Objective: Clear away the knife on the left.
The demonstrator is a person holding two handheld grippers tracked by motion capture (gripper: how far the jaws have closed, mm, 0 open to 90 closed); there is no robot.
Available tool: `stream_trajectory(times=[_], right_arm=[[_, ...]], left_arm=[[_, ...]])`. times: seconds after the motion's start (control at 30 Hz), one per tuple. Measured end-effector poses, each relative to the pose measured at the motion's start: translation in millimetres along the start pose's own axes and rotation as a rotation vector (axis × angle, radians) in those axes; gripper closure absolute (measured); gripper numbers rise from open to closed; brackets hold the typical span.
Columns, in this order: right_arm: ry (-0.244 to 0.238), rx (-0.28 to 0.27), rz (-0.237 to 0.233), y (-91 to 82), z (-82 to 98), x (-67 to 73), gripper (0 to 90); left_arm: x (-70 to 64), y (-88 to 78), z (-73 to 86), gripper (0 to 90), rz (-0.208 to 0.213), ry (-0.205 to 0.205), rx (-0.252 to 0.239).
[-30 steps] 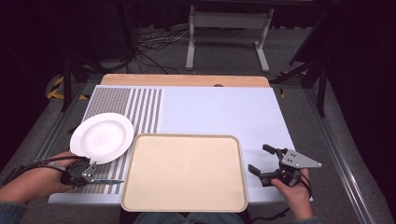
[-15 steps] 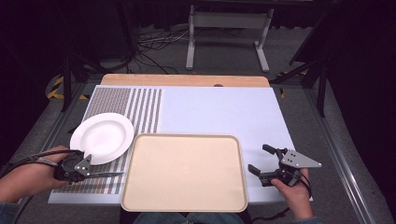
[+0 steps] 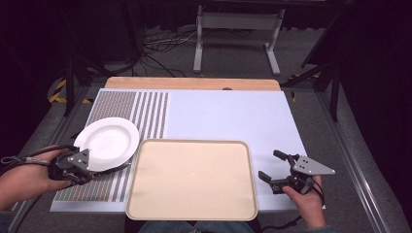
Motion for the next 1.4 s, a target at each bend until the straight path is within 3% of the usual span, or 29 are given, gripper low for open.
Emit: stream_trajectory(times=[0.37,0.53,0.7,0.83,0.97,1.13,1.33,1.4], right_arm=[[-0.002,-0.004,-0.001,-0.7,-1.0,0.8,3.9],[-0.001,-0.002,0.000,-0.6,-0.7,0.6,3.9],[-0.004,-0.002,-0.003,-1.2,-1.1,0.9,4.0],[-0.006,-0.002,-0.002,-1.8,-1.2,0.3,3.9],[-0.008,-0.001,-0.005,-1.4,-1.2,0.7,3.9],[-0.008,-0.002,0.000,-2.2,-1.2,-0.2,3.9],[-0.008,-0.004,-0.002,-2.2,-1.5,-0.1,3.9],[-0.009,-0.004,-0.003,-2.4,-1.5,-0.4,3.9]], left_arm=[[-3.6,-5.8,-13.1,77.7,0.064,-0.182,-0.097],[-12.8,-8.9,-26.0,77.7,0.111,-0.258,-0.130],[-17.5,-9.7,-38.3,77.7,0.122,-0.284,-0.123],[-22.3,-11.0,-50.6,77.7,0.147,-0.314,-0.150],[-24.0,-8.5,-61.9,77.7,0.144,-0.343,-0.147],[-25.5,-2.6,-74.5,77.7,0.132,-0.339,-0.141],[-29.0,4.1,-95.0,77.7,0.150,-0.359,-0.164],[-29.1,6.5,-99.8,77.7,0.150,-0.349,-0.167]])
Point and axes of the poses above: each handheld gripper's, and its own axes: y roughly forward along the jaws, z roughly out of its underside, x roughly to its left, the point moved 8 cm from there along y, roughly forward along the jaws, and after that the axes turned 6 degrees about y, right-handed, at the moved point
